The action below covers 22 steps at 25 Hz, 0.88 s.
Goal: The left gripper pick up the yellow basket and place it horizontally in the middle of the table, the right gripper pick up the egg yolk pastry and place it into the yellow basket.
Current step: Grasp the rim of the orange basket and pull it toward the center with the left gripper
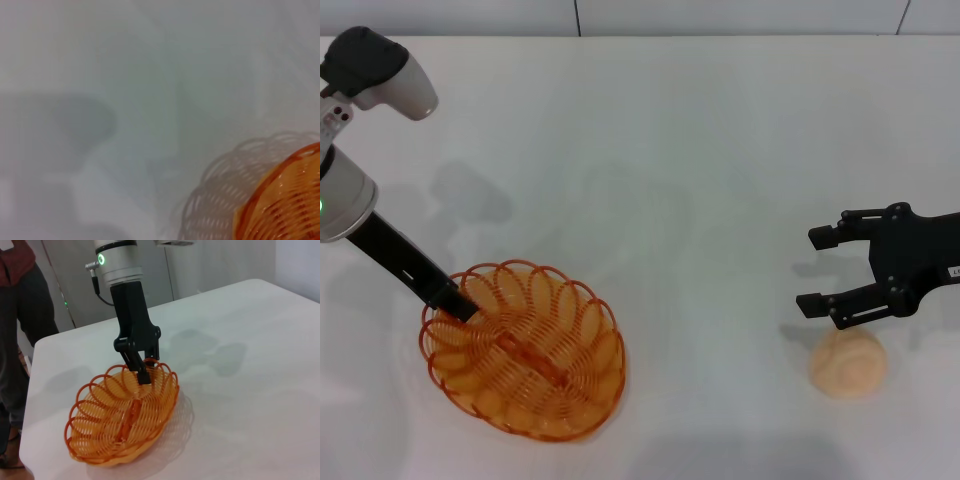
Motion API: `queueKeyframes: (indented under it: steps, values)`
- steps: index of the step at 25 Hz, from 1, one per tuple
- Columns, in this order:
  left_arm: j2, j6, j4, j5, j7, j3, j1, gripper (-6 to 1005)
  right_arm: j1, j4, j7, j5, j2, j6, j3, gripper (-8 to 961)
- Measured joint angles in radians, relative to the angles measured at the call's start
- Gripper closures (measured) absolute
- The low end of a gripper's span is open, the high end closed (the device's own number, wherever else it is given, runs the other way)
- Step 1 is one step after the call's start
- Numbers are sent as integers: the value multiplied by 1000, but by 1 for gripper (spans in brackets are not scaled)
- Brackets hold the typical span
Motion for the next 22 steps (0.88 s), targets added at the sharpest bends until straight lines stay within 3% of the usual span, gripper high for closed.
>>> queueKeyframes:
  steps: [5, 14, 22]
  values:
    - [-2, 10, 0, -1, 10, 10, 0, 779, 0, 0, 0, 0, 0, 0, 1, 80]
    - [-2, 14, 1, -9, 28, 39, 0, 863, -1, 0, 0, 0, 0, 0, 3, 80]
    - [5, 28, 8, -29, 42, 35, -2, 874, -2, 0, 0, 2, 0, 0, 3, 81]
